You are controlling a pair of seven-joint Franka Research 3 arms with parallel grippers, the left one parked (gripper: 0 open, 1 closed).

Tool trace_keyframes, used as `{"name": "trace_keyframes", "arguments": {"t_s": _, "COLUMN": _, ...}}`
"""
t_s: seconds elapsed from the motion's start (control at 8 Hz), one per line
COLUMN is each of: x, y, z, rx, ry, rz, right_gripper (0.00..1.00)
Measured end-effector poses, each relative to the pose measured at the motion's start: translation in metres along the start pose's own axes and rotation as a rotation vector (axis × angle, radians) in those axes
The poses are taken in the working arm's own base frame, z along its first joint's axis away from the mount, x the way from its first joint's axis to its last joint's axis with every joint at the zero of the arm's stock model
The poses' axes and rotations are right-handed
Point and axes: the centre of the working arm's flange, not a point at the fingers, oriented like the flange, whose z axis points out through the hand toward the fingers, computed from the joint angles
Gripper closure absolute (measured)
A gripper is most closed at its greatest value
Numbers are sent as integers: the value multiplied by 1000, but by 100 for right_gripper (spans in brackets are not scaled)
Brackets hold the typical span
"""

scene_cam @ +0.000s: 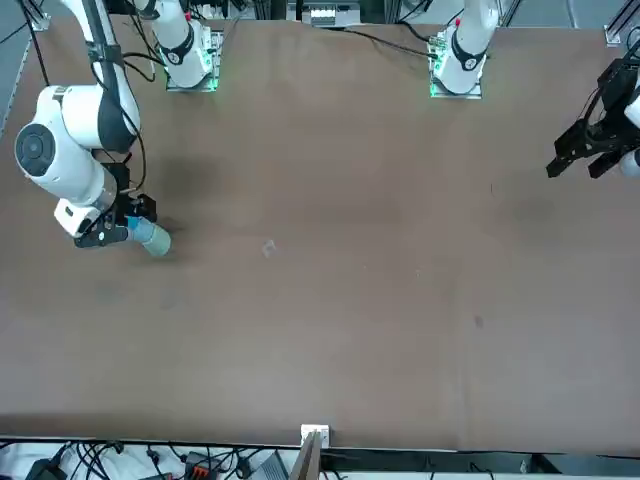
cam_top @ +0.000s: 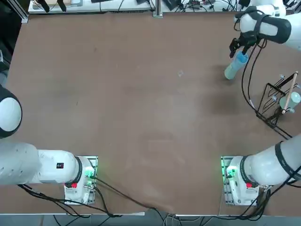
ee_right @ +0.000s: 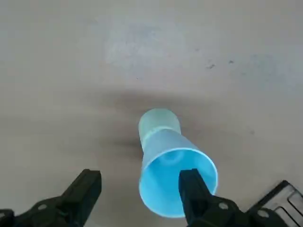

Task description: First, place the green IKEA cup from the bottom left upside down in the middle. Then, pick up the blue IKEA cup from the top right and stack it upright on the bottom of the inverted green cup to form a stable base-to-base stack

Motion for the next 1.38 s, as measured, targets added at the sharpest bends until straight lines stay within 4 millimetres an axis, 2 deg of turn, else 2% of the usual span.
{"name": "trace_keyframes", "arguments": {"t_s": 0.25, "x": 6, "y": -2, "z": -38, "rx": 1, "ry": -21, "rz": -4, "right_gripper": 0}}
{"name": "trace_keyframes", "arguments": {"t_s": 0.75, "x": 13, "y": 4, "z": -128, "rx": 1, "ry": -1, "rz": 13, "right_gripper": 0}}
{"name": "trace_keyframes", "arguments": {"t_s": 1.12, "x": 10, "y": 8, "z": -177, "rx": 29, "ry": 77, "rz": 32, "right_gripper": 0}}
{"name": "trace_keyframes", "arguments": {"t_s": 1.38, "x": 0, "y": 10, "z": -205, "rx": 32, "ry": 113, "rz": 35, "right_gripper": 0}}
